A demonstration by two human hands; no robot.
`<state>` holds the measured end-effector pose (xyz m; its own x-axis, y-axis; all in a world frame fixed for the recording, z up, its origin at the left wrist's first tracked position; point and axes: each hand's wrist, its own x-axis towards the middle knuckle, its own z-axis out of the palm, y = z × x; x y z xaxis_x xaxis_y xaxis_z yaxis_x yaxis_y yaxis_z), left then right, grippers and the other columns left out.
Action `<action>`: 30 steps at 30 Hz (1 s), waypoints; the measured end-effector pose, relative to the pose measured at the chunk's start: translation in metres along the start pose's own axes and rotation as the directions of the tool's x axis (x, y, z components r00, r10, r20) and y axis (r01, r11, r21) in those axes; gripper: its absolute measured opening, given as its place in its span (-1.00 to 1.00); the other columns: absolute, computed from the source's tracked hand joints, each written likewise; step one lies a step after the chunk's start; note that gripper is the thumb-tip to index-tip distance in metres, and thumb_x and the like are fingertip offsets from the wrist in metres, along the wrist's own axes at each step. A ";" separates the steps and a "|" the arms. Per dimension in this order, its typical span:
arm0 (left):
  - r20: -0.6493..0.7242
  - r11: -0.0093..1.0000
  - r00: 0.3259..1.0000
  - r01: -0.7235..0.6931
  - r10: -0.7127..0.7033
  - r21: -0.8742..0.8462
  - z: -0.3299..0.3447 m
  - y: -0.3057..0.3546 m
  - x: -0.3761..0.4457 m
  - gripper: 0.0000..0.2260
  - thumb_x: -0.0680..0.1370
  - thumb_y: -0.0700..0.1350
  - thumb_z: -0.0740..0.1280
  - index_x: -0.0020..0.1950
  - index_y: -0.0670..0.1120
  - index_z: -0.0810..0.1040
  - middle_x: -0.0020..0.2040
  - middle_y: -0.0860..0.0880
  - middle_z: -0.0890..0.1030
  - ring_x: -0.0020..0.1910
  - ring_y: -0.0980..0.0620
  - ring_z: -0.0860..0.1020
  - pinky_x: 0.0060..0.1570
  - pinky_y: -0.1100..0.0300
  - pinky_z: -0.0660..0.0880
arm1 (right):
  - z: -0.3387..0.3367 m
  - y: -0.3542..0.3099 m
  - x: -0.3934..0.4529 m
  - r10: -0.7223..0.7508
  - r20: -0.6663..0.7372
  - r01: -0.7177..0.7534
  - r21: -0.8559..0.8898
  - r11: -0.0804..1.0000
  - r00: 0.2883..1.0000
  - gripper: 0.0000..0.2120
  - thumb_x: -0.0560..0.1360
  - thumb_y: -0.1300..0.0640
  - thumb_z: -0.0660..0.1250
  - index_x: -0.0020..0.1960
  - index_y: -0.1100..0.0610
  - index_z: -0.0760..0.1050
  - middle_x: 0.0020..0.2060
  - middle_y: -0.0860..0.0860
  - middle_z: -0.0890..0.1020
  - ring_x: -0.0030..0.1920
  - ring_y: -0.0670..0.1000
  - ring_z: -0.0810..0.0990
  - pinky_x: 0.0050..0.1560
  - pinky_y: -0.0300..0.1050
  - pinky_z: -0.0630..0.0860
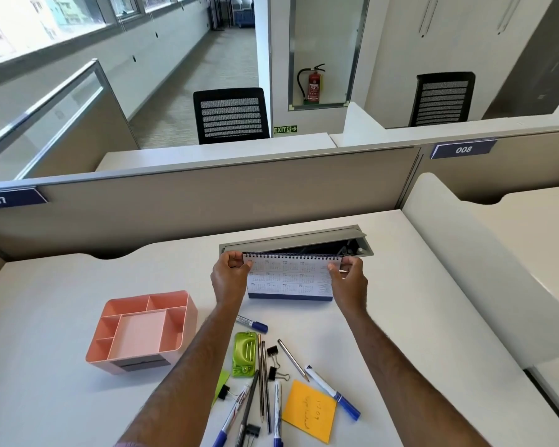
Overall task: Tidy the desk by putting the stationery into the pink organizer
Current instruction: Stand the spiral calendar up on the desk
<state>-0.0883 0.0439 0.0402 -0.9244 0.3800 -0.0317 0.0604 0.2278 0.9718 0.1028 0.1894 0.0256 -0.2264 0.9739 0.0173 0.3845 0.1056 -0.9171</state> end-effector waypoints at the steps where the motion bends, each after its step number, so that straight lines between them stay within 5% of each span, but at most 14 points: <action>1: 0.008 1.000 1.000 -0.004 0.004 0.003 0.000 -0.002 0.000 -0.84 0.47 -0.22 0.52 -0.06 -0.05 0.58 -0.16 0.05 0.66 -0.19 0.16 0.61 -0.02 0.19 0.63 | 0.000 0.002 0.001 -0.014 0.024 0.014 0.004 1.000 1.000 -0.76 0.54 0.07 0.39 0.13 0.10 0.40 -0.06 0.00 0.62 -0.07 0.09 0.60 -0.10 -0.11 0.45; 5: 0.071 1.000 0.997 0.009 -0.007 -0.022 0.003 -0.006 0.001 -0.81 0.50 -0.29 0.45 0.08 -0.12 0.58 -0.02 -0.03 0.70 -0.03 0.04 0.67 0.10 0.07 0.64 | 0.000 0.012 0.004 -0.010 0.106 0.013 -0.024 1.000 0.994 -0.74 0.57 0.20 0.31 0.25 0.09 0.40 0.08 0.05 0.64 0.06 0.09 0.59 -0.01 -0.12 0.49; 10: 0.137 0.999 0.990 0.031 -0.026 -0.031 0.006 -0.011 0.001 -0.68 0.51 -0.40 0.39 0.22 -0.16 0.53 0.08 -0.13 0.66 0.11 -0.10 0.64 0.17 -0.03 0.61 | 0.004 0.023 -0.001 0.008 0.188 -0.009 0.005 1.000 0.982 -0.60 0.59 0.29 0.18 0.38 -0.01 0.34 0.17 0.06 0.62 0.10 0.09 0.60 -0.20 -0.35 0.45; 22: 0.209 0.997 0.978 -0.002 -0.013 0.071 0.002 -0.021 -0.001 -0.66 0.54 -0.34 0.39 0.27 -0.14 0.45 0.11 -0.08 0.62 0.13 -0.04 0.61 0.19 0.05 0.60 | 0.001 0.034 -0.007 -0.050 0.265 0.047 0.019 0.999 0.963 -0.48 0.63 0.27 0.18 0.53 0.01 0.14 0.37 0.10 0.48 0.32 0.13 0.50 0.24 -0.02 0.52; 30: 0.171 0.992 0.981 0.076 -0.092 0.097 -0.005 -0.034 -0.006 -0.54 0.51 -0.28 0.46 0.37 -0.15 0.42 0.20 -0.12 0.59 0.20 -0.09 0.57 0.24 -0.03 0.56 | 0.000 0.039 -0.010 -0.043 0.243 0.043 0.008 0.999 0.969 -0.44 0.63 0.24 0.20 0.55 0.02 0.10 0.41 0.08 0.43 0.35 0.12 0.46 0.22 -0.12 0.47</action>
<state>-0.0864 0.0288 0.0083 -0.8482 0.5049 -0.1601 0.0260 0.3416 0.9395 0.1202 0.1833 -0.0101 -0.4537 0.8902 -0.0404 0.3671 0.1454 -0.9187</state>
